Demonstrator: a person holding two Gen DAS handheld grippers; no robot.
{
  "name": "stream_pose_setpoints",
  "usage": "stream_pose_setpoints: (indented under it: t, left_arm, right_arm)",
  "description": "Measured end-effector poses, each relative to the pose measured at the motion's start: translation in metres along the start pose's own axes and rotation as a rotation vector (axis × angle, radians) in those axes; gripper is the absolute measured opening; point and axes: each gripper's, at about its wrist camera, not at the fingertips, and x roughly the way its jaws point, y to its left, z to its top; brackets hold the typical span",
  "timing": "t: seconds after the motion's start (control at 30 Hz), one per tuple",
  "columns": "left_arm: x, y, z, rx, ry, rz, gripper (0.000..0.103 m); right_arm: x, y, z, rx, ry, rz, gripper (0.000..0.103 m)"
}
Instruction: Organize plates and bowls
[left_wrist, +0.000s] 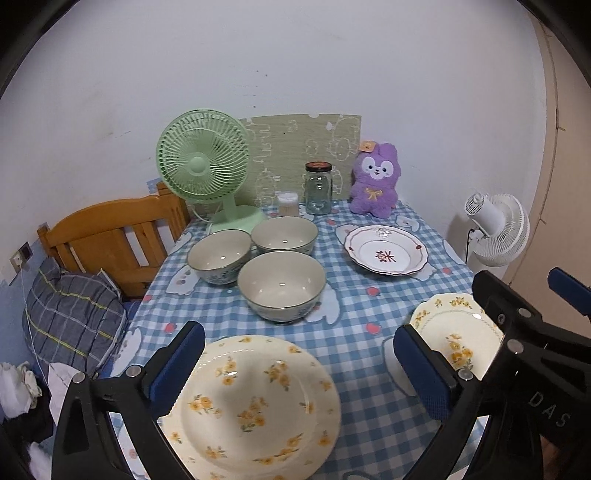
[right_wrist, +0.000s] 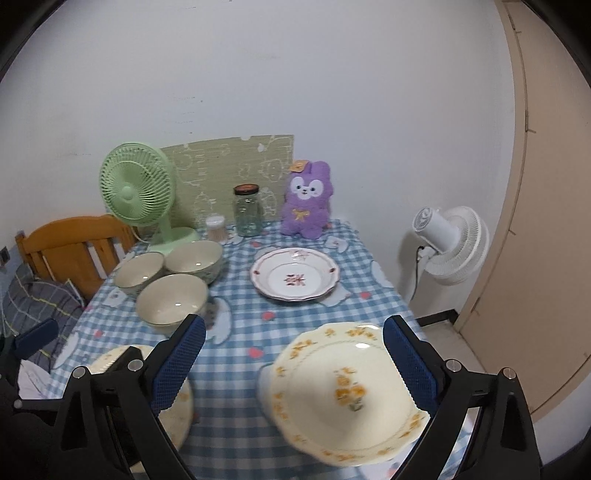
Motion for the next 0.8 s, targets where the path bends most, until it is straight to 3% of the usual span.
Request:
stream_pose_setpoints:
  t: [0.3,0.57,0.8]
  left_arm:
    - [0.002,0.042,-0.006,-0.039,-0.004,0.030,0.103]
    - [0.022,0.066,-0.020,-0.016,0.018,0.085,0.102]
    - [0.047,0.081,-0.038,-0.018,0.088,0.078,0.100]
  right_arm:
    - [0.002,0.045,0.000,-0.026,0.016,0.034,0.098]
    - [0.018,0.088,-0.014,-0.088,0.023,0.063,0.098]
    - [0.046,0.106,-0.032,-0.095,0.085,0.107,0.098]
